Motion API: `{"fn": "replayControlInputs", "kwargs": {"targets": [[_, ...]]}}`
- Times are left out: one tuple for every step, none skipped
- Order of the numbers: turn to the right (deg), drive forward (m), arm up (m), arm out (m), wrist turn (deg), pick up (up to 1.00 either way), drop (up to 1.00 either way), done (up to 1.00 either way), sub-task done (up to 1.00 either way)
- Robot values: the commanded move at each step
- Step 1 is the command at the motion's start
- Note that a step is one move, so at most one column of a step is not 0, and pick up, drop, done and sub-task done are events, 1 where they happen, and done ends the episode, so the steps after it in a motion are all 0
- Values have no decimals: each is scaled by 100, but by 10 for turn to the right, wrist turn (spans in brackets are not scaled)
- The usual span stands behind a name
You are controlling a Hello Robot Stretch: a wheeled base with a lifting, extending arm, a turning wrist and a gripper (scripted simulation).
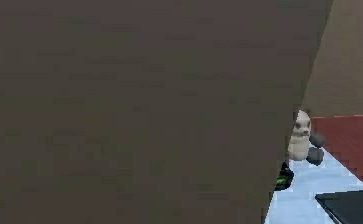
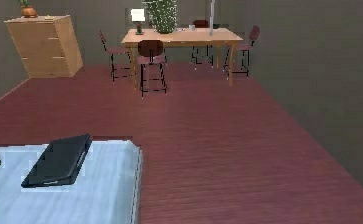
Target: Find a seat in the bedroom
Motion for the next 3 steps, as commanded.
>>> {"fn": "replayControlInputs", "kwargs": {"targets": [[450,0,0,0,0,0,0,0,0],[450,0,0,0,0,0,0,0,0],[450,0,0,0,0,0,0,0,0]]}}
